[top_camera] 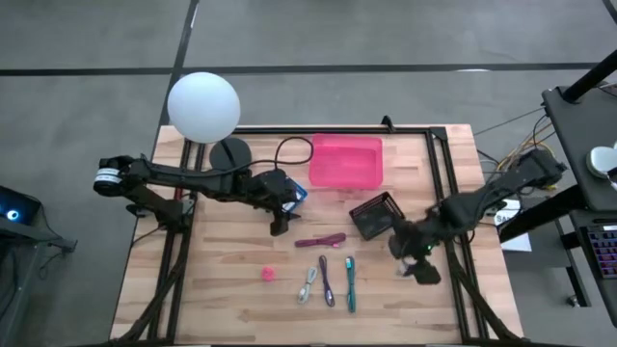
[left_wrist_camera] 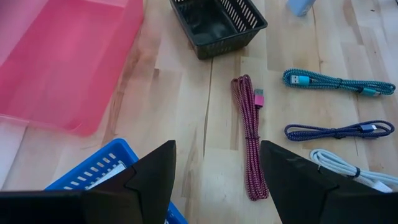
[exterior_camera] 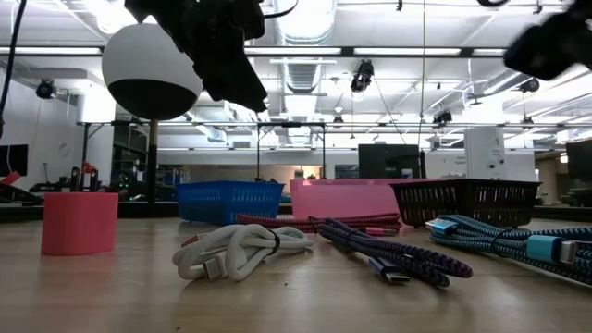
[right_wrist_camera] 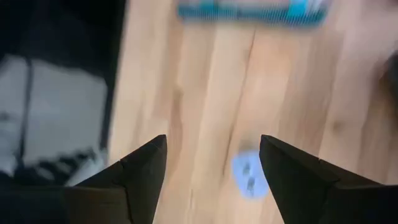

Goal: Pick and place items into bin
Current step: Put the white charger adapter into the black bin

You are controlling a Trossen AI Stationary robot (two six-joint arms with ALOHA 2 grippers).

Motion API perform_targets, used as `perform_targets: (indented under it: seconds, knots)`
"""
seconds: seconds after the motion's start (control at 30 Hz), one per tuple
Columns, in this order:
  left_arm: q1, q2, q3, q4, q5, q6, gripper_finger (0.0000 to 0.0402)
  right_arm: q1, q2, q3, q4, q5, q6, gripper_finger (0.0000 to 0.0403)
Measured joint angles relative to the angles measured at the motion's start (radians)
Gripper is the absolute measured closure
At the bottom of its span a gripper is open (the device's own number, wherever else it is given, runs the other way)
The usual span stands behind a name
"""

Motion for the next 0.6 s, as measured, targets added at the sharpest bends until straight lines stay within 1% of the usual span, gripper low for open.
perform_targets:
  seconds: [0.2, 0.3, 0.37, 0.47, 0.6]
  knots:
    - [0.000, 0.000, -0.005, 0.000, -0.002, 0.000, 0.0187, 0.068, 0.140, -0.007, -0.027, 0.003, -0.011, 0.0167]
    - [0.000, 0.000, -0.005, 0.000, -0.011, 0.000, 0.0187, 0.084, 0.203, -0.008, -0.031, 0.028, -0.052, 0.0167]
    - [0.000, 0.000, -0.005, 0.000, -0.019, 0.001, 0.0187, 0.090, 0.238, -0.008, -0.034, 0.063, -0.046, 0.0167]
    - [0.000, 0.000, -0.005, 0.000, -0.019, 0.001, 0.0187, 0.090, 0.278, -0.008, -0.048, 0.106, -0.047, 0.0171]
    - [0.000, 0.000, -0.005, 0.000, -0.019, 0.001, 0.0187, 0.094, 0.311, -0.008, -0.061, 0.106, -0.116, 0.0174]
